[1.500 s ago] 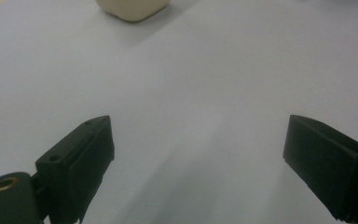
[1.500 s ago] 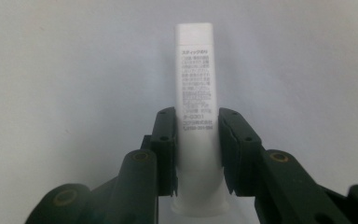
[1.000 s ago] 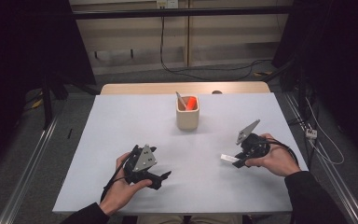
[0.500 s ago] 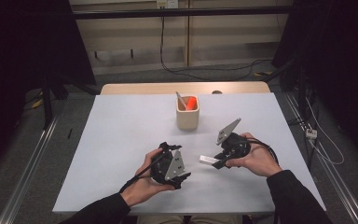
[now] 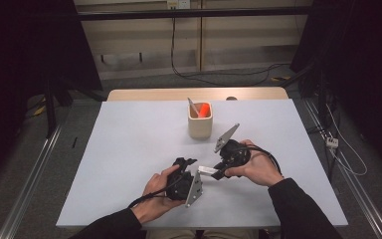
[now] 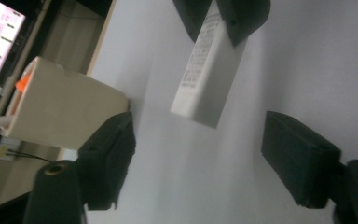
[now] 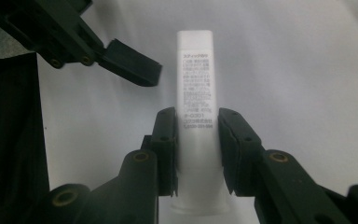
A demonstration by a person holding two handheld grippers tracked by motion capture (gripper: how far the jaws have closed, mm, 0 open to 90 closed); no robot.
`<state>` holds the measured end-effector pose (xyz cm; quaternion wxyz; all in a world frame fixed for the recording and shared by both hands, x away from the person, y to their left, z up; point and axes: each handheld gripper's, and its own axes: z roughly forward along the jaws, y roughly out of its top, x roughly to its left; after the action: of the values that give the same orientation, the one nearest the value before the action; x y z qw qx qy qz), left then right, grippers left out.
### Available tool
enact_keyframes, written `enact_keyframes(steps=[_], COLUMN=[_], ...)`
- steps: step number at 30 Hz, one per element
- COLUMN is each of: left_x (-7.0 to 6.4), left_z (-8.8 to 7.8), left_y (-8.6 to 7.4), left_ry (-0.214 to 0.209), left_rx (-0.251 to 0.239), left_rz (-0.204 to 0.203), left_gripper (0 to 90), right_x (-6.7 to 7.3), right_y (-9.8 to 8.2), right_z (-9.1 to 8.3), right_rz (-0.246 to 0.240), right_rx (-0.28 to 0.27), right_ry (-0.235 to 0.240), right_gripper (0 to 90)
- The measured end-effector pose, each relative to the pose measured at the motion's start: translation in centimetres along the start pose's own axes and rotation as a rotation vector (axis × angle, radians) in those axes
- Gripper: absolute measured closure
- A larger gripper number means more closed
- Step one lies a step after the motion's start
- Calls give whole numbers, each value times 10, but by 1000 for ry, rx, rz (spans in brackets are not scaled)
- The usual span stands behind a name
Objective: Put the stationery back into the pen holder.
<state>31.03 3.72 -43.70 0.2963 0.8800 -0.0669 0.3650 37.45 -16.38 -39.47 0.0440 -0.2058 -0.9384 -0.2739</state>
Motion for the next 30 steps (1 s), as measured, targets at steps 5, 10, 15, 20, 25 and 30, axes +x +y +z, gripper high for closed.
enact_keyframes(steps=[5,10,15,20,25,30], left_x=[-5,-10,-19,-17,-16,-12], left_z=[4,6,6,9,10,12], left_y=[1,2,6,4,4,3], left_ry=[46,58,72,88,77,64], left_rx=[25,38,39,43,65,62], left_rz=[62,122,158,152,111,52], left_gripper=[339,418,479,611,674,695], right_x=[1,2,4,4,1,0], right_y=[10,18,21,20,17,13], right_z=[6,11,17,15,15,12], right_rz=[7,23,60,99,119,96], right_rx=[7,7,0,-7,-36,-93], right_ry=[0,17,34,54,73,48], right_gripper=[691,690,690,690,689,678])
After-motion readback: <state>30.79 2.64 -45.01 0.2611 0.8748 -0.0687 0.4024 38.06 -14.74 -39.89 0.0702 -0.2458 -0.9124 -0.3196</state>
